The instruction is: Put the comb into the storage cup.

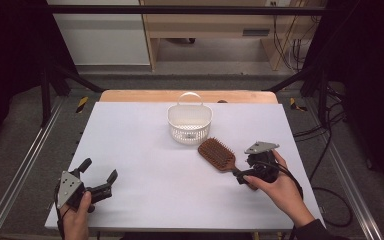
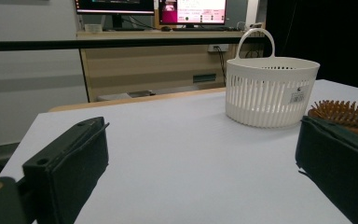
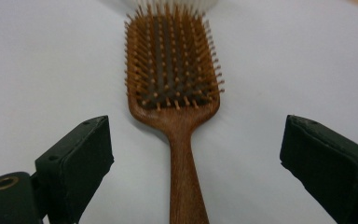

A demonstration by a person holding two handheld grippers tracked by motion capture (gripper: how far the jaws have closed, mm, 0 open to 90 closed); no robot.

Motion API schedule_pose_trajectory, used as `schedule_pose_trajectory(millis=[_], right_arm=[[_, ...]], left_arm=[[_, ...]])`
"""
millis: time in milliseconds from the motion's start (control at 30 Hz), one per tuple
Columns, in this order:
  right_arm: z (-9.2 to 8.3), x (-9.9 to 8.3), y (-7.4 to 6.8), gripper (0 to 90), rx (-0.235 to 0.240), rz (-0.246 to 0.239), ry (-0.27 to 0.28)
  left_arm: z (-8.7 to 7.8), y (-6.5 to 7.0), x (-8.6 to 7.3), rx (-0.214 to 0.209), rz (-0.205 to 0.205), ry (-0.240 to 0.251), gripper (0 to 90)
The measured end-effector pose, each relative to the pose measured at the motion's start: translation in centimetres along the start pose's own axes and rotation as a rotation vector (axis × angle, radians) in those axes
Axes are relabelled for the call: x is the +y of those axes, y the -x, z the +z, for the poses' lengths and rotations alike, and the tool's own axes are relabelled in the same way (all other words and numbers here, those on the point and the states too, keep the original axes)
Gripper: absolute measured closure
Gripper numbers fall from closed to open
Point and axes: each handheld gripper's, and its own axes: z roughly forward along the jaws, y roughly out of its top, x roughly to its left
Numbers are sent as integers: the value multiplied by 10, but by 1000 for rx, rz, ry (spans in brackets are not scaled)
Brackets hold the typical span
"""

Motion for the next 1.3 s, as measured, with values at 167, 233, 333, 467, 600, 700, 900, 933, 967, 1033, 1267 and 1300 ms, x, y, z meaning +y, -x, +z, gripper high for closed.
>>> schedule_pose_trajectory(millis=[167, 233, 333, 467, 600, 700, 900, 933, 967, 1033, 1267, 1300], right_arm=[[12, 6, 4, 86, 21, -14, -101], [18, 10, 5, 76, 41, -20, -144], [20, 11, 6, 76, 52, -22, -159], [27, 13, 8, 85, 74, -14, -175], [32, 11, 9, 133, 97, -1, -194], [34, 10, 9, 176, 101, 0, -201], [34, 9, 8, 283, 111, -9, -206], [35, 9, 8, 307, 109, -9, -207], [37, 8, 7, 347, 110, -4, -215], [39, 6, 7, 374, 108, -2, -224], [47, 3, 5, 485, 124, -5, -250], [49, 2, 6, 517, 130, -7, -252]], left_arm=[[-1, -1, 0, 8, 0, 3, 24], [-1, -1, 0, 8, -1, 3, 24], [0, -1, 0, 6, 3, 0, 24], [0, -1, 0, 6, 1, 0, 24], [1, -1, -1, 3, 9, -6, 24], [1, -1, 0, 4, 8, -5, 24], [1, 0, -1, 2, 17, -13, 24], [1, 0, -1, 2, 17, -12, 24], [1, 0, 0, 2, 18, -12, 24], [1, 0, 0, 1, 21, -13, 24], [2, 1, -1, 0, 22, -14, 25], [2, 1, -1, 0, 23, -14, 25]])
